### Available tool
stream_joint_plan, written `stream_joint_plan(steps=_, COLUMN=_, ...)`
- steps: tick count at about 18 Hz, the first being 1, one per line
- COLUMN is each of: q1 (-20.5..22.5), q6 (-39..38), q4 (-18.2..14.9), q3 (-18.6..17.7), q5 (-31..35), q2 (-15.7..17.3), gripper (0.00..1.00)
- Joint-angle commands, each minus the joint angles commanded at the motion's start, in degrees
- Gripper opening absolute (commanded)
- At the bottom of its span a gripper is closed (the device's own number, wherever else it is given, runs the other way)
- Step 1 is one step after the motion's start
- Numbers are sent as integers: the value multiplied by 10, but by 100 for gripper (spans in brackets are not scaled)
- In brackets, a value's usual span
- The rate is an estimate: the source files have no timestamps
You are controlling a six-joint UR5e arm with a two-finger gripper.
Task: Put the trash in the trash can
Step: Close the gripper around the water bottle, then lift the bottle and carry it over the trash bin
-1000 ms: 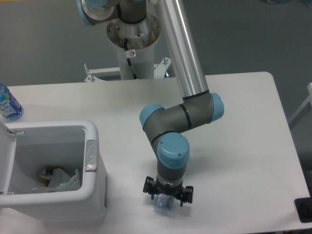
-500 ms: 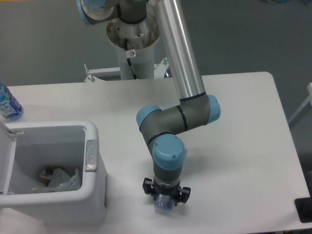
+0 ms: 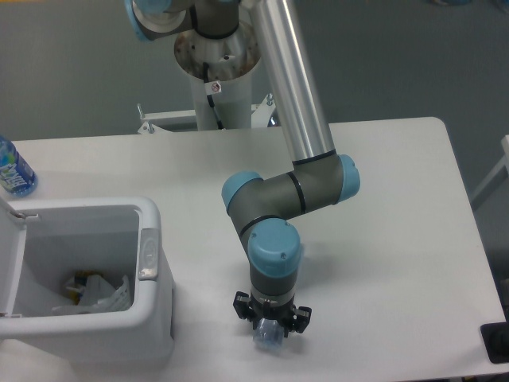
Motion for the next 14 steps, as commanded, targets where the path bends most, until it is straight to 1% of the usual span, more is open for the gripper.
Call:
stream_joint_plan(steps=1, q1=0, q6=10, q4=-1, q3=-2, q5=-1, q2=5, gripper=62)
stream_joint_plan(steps=2, q1=0, q6=16, q4=-3, q3=-3, q5=-1, q2=8, gripper=57)
stream_joint_plan(steps=3, q1=1, q6=18, q4=-2, q3=-4, q5=-1, q2=11, gripper=56)
stream_joint_plan(steps=7, q1=9, q6=18, q4=-3, q3=1, q5=-1, q2=21, gripper=56)
stream_joint_plan(steps=8, q1=15, q6=17, q4=-1, q3=9, q5=-2, q2=27, gripper=56)
stream_joint_plan(steps=11, q1=45, q6=6, q4=4, q3=44, q5=-12, q2=68, gripper=57)
stream_joint_plan(steps=12, q1=47, q6=-14, q4=5, q3=56, q5=-25, q2=81, gripper=57)
stream_joint_plan(steps=14, q1=55, q6=-77, q4=31, q3=77, q5=-45, q2=102, gripper=57)
